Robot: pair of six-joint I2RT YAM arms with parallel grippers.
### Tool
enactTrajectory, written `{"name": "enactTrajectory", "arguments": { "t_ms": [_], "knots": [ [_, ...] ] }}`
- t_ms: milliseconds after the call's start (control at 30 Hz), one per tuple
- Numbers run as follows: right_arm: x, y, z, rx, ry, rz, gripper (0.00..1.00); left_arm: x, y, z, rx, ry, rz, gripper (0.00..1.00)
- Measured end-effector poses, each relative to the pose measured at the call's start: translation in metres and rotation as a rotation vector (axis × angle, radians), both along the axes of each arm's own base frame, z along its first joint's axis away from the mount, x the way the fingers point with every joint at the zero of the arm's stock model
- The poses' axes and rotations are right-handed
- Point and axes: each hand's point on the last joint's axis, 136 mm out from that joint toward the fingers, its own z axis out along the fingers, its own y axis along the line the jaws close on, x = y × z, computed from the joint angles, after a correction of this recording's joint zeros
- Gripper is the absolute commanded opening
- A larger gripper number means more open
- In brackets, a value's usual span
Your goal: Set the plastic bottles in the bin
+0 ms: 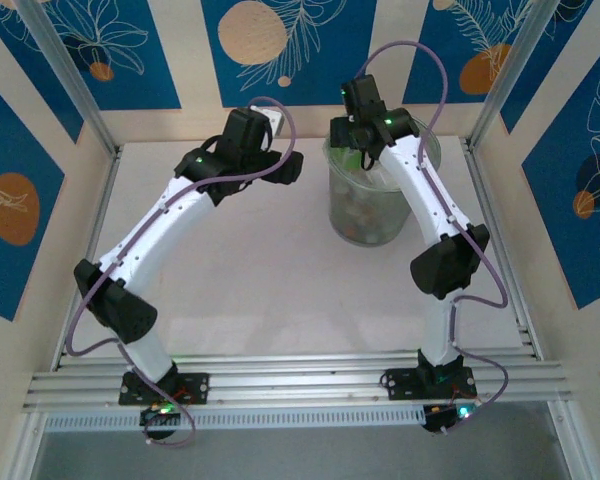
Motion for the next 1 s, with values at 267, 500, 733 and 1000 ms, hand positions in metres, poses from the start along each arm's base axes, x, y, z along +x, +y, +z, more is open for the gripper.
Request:
{"name": "enactTrajectory", "arguments": {
  "t_ms": [267,500,733,1000],
  "knots": [
    [-0.005,-0.005,-0.004,0.011,0.004,-0.005,0.7,0.002,0.001,-0.004,-0.004,0.005,0.009,1.0],
    [-0.015,-0.002,-0.002,0.004,0.023,0.012,0.87,-0.004,0.014,-0.01,0.004,0.017,0.027,1.0],
    [-0.035,0.0,0.024,0.015,-0.01,0.035,0.94,-0.015,0.031,0.002,-0.005,-0.01,0.051,0.99],
    [-0.093,-0.012,0.058,0.047,-0.078,0.032,1.0,-0.038,0.075,-0.01,0.019,-0.026,0.147,1.0]
  ]
}}
